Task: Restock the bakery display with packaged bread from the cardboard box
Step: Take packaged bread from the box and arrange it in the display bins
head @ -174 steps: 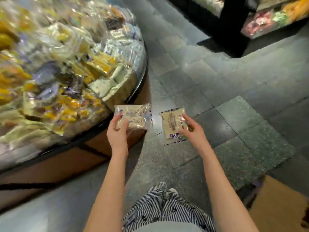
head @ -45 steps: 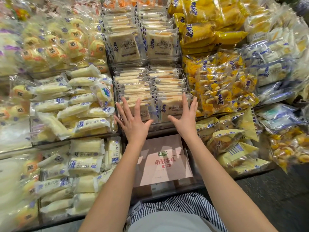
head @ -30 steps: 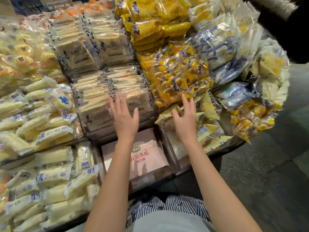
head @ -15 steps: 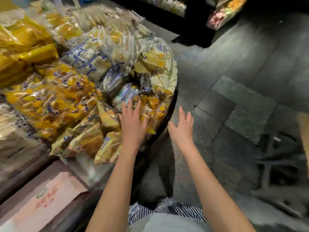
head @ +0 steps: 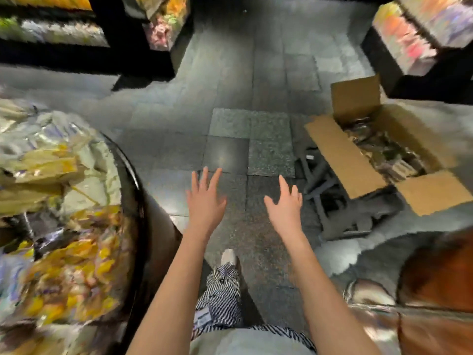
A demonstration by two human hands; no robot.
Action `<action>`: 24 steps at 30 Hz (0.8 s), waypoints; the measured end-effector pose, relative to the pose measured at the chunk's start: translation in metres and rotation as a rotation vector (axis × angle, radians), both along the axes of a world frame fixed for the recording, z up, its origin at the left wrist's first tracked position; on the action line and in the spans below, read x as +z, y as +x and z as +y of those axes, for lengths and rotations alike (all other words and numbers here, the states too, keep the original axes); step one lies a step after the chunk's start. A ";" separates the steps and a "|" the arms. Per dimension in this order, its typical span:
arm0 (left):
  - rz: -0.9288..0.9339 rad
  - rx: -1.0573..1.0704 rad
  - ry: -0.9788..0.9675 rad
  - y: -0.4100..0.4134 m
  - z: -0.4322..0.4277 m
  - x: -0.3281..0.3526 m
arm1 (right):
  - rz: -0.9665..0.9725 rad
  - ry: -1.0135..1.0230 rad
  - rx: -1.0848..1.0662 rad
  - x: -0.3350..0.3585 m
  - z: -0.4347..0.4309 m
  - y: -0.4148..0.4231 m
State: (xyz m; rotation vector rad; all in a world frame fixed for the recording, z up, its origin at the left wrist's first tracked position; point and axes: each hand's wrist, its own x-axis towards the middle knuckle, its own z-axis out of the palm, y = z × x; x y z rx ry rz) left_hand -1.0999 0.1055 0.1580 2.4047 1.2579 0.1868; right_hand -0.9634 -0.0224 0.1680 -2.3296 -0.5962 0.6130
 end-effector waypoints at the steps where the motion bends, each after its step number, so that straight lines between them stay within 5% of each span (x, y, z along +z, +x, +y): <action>1: -0.004 -0.023 -0.021 0.021 0.006 -0.001 | 0.000 0.000 -0.036 -0.001 0.001 0.017; 13: -0.078 -0.389 -0.076 0.263 0.104 0.023 | 0.022 -0.064 -0.422 0.004 0.054 0.209; 24: -0.040 -0.653 -0.188 0.404 0.102 0.006 | 0.104 -0.137 -0.703 -0.012 0.027 0.315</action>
